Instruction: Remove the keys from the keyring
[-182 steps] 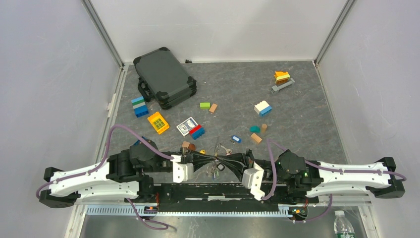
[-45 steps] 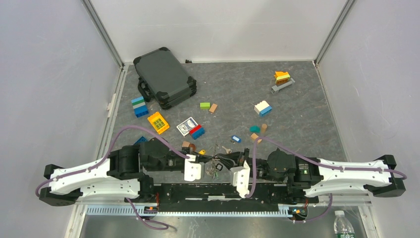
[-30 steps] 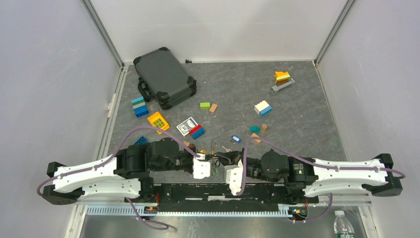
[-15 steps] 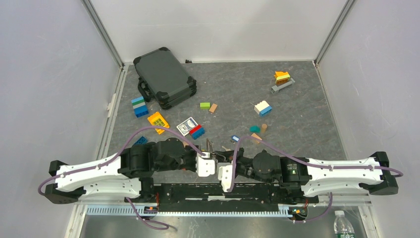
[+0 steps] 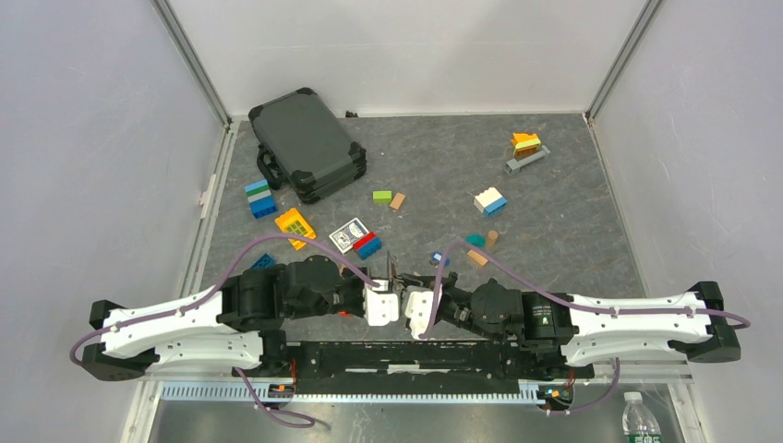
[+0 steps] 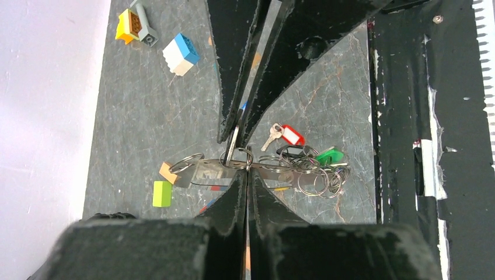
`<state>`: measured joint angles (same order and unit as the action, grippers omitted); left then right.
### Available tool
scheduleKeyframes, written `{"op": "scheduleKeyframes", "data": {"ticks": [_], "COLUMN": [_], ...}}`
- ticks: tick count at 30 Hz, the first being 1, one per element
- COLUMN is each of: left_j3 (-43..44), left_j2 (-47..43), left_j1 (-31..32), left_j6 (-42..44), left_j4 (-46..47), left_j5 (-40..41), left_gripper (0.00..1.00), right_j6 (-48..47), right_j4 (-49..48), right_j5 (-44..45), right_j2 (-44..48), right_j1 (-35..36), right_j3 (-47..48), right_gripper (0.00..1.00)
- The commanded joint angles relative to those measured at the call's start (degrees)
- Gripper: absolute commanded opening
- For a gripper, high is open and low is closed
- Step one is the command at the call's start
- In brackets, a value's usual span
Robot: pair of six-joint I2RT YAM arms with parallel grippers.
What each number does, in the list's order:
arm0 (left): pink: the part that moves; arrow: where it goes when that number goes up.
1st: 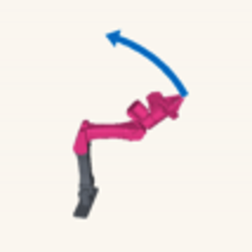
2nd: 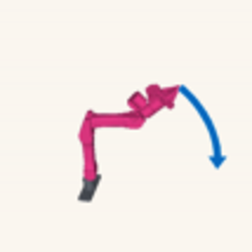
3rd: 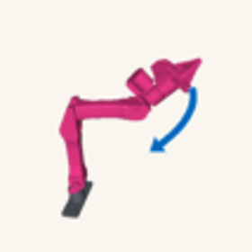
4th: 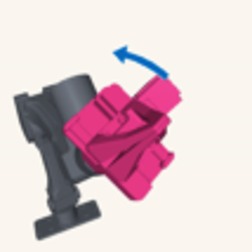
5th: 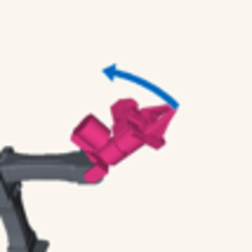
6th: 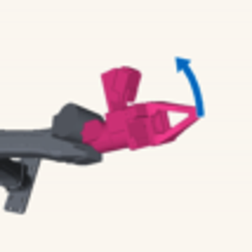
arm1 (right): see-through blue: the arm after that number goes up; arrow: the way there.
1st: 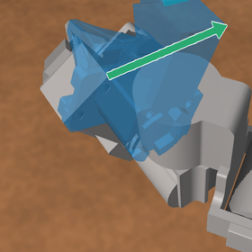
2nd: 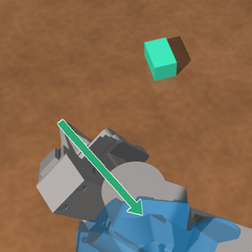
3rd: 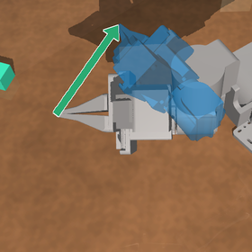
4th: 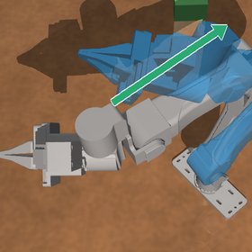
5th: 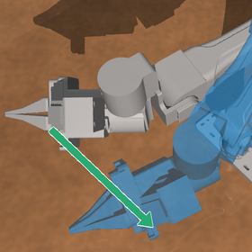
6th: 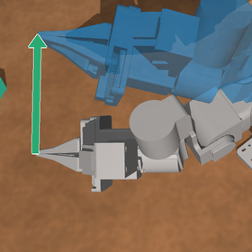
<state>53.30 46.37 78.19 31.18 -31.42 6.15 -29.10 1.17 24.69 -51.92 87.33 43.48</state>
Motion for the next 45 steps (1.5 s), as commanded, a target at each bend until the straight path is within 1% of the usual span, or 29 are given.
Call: {"op": "scheduleKeyframes", "data": {"ticks": [1, 12, 22, 45], "left_j3": [1.0, 1.3, 1.1, -0.6], "left_j2": [-0.3, -1.2, -2.4, -5.9], "left_j1": [0.3, 0.3, 0.2, 0.2], "left_j6": [1.6, 1.6, 1.5, 1.3], "left_j4": [2.2, 2.1, 2.7, 5.5], "left_j5": [-0.4, -0.6, -0.6, -3.3], "left_gripper": [0.02, 0.02, 0.02, 0.02], "right_j6": [2.3, 3.0, 3.6, 4.5], "right_j4": [-3.7, -2.0, -1.3, -1.6], "right_j5": [4.3, 5.7, 4.9, 5.3], "right_j2": [1.5, 4.4, 6.5, 7.2], "right_j1": [-0.1, -0.1, -0.1, -0.1], "right_j3": [1.0, -0.8, -2.7, -6.0], "right_gripper": [0.0, 0.0, 0.0, 0.0]}}
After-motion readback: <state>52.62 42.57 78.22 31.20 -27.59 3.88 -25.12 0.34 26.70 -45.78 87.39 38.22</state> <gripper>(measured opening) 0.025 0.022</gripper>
